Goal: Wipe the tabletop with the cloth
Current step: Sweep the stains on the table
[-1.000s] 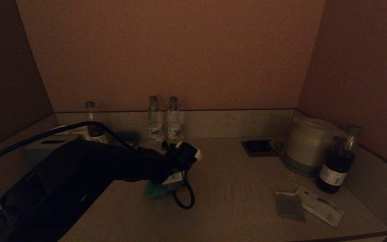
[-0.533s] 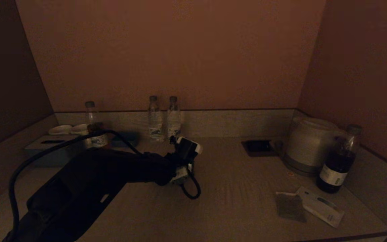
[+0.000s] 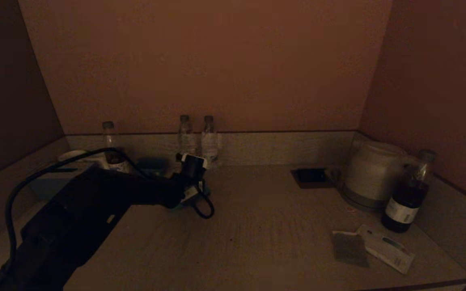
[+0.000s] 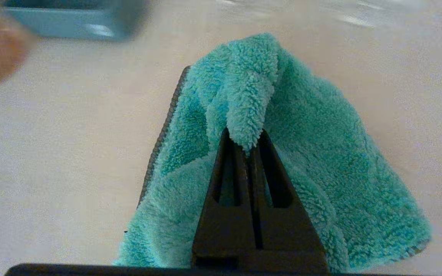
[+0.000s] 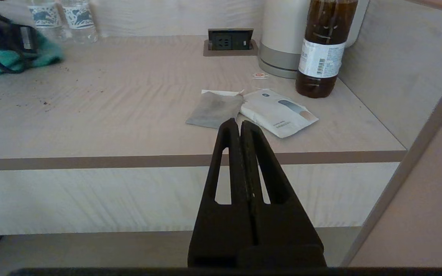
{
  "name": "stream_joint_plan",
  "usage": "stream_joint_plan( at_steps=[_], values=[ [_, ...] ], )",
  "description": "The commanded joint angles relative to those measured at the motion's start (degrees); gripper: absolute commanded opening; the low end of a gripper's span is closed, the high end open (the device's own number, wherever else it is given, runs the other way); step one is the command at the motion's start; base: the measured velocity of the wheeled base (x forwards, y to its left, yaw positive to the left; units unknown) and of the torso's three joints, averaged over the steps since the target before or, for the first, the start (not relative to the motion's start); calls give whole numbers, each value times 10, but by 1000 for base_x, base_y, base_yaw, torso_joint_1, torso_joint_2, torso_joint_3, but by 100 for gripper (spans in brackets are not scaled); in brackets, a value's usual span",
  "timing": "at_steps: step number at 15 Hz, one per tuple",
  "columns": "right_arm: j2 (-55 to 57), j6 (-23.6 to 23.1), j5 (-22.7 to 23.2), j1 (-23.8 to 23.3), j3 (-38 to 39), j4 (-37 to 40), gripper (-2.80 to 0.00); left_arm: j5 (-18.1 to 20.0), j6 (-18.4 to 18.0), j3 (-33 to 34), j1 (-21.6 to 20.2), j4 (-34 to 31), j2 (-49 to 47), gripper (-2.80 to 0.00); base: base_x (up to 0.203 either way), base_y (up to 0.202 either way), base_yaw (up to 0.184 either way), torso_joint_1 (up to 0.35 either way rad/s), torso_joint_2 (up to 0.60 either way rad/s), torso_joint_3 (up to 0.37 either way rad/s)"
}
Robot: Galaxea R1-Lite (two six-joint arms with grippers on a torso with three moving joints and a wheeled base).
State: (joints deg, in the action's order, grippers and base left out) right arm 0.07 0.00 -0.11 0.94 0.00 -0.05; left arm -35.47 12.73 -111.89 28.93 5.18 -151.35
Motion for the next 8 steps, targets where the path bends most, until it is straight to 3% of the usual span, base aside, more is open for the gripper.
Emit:
stream_joint_plan(
  at_steps=[1,5,8],
  values=[
    [0,0,0,0,0,0,-280,-2,0,0,-24,2,6,-280,0,0,0,0,0,0],
    [0,0,0,0,0,0,-280,-9,2,4,-45,-6,10,-280,0,0,0,0,0,0],
    [0,0,0,0,0,0,-280,-24,7,49,-45,-6,31,-280,0,0,0,0,0,0]
  ],
)
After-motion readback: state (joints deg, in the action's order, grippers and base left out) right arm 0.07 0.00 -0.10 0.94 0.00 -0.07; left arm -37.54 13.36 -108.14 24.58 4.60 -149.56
